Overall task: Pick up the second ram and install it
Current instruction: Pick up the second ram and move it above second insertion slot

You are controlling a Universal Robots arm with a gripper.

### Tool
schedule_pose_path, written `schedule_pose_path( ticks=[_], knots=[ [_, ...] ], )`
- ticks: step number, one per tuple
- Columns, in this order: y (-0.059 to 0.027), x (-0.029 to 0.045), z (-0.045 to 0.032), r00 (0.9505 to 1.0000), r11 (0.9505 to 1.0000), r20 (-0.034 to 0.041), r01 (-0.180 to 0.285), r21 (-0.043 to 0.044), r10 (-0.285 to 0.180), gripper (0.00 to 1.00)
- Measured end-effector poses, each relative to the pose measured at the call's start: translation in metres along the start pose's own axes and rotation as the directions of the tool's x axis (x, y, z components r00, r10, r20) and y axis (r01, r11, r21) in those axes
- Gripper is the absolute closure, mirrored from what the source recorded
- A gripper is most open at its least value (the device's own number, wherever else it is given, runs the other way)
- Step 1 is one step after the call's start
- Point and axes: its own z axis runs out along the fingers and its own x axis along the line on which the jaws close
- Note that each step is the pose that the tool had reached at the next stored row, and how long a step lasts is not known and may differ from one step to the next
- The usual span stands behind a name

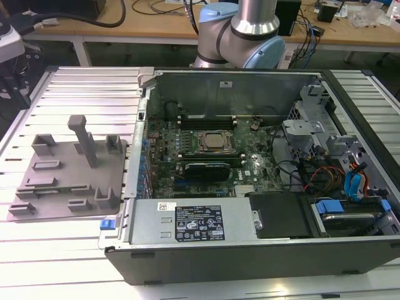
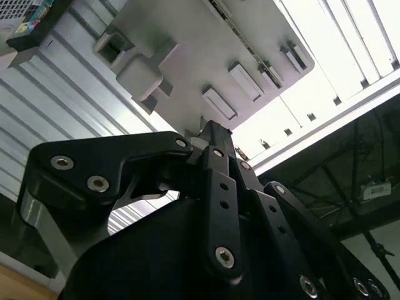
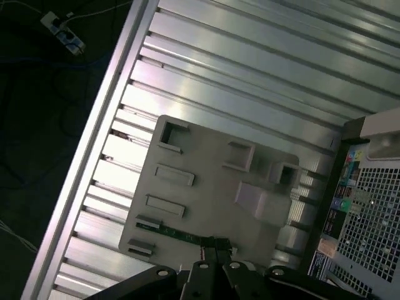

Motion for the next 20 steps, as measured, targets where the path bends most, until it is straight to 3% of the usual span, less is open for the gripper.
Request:
schedule_pose_path(
  ticks=[8,12,14,20],
  knots=[
    [0.0000,0.0000,0.0000,0.9961,0.9961,-0.0039,0.088,-0.0022,-0.088,0.92],
    [0.0000,0.0000,0.0000,0.9884,0.9884,-0.0066,0.152,-0.0041,-0.152,0.92],
    [0.0000,0.0000,0.0000,0.9819,0.9820,-0.0081,0.189,-0.0053,-0.189,0.92],
    [0.0000,0.0000,0.0000,0.9692,0.9693,-0.0103,0.246,-0.0072,-0.246,0.92]
  ],
)
